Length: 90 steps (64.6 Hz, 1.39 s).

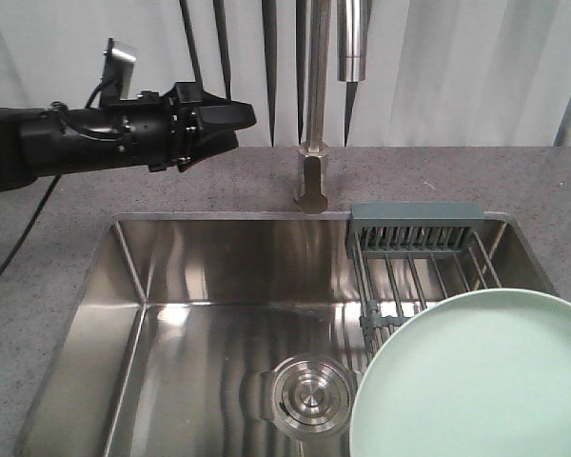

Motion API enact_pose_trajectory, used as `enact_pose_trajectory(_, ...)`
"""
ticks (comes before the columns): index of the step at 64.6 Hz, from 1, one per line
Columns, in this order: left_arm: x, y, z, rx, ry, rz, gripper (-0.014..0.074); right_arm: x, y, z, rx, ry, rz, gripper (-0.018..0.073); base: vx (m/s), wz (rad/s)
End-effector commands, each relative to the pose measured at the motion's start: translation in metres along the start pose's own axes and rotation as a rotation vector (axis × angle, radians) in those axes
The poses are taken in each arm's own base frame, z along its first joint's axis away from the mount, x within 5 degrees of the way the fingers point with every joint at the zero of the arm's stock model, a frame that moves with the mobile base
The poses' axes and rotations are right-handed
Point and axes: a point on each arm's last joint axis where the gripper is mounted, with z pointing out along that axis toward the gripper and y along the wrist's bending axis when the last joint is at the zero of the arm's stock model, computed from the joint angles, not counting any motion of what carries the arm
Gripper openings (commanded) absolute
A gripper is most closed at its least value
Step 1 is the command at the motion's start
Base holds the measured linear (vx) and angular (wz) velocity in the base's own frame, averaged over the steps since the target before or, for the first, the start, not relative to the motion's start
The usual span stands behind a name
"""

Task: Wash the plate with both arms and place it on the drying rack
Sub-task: 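Reach the left gripper toward the faucet handle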

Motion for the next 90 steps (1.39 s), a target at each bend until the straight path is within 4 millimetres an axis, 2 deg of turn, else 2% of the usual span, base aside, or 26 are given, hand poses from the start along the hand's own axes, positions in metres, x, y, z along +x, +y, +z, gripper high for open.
enact_pose_trajectory(1,-0.02,-0.029,0.012,0.114,-0.079,0.013,0.0434,-0.014,0.001,-0.002,-0.005,-0.091,0.004,-0.0002,0.0,0.0)
enact_pose_trajectory(18,-0.024,-0.013,0.059,0.142,-0.051,0.02,0.0434,-0.014,0.002,-0.002,-0.007,-0.091,0.006,-0.0002,0.0,0.0)
enact_pose_trajectory(32,-0.022,-0.008,0.082,0.162,-0.038,0.034,0.0434,-0.014,0.002,-0.002,-0.007,-0.091,0.006,-0.0002,0.0,0.0)
enact_pose_trajectory(44,-0.025,0.0,0.091,0.154,-0.05,0.013,0.0434,-0.014,0.002,-0.002,-0.012,-0.091,0.013,-0.0002,0.0,0.0)
enact_pose_trajectory(58,-0.021,0.005,0.095,0.18,-0.017,-0.017,0.0434,-0.013,0.002,-0.002,-0.016,-0.091,0.017,-0.0002,0.0,0.0)
enact_pose_trajectory(90,0.003,-0.014,0.106,0.289,0.121,0.014,0.0433,-0.013,0.003,-0.002,-0.019,-0.091,0.021,-0.0002,0.0,0.0)
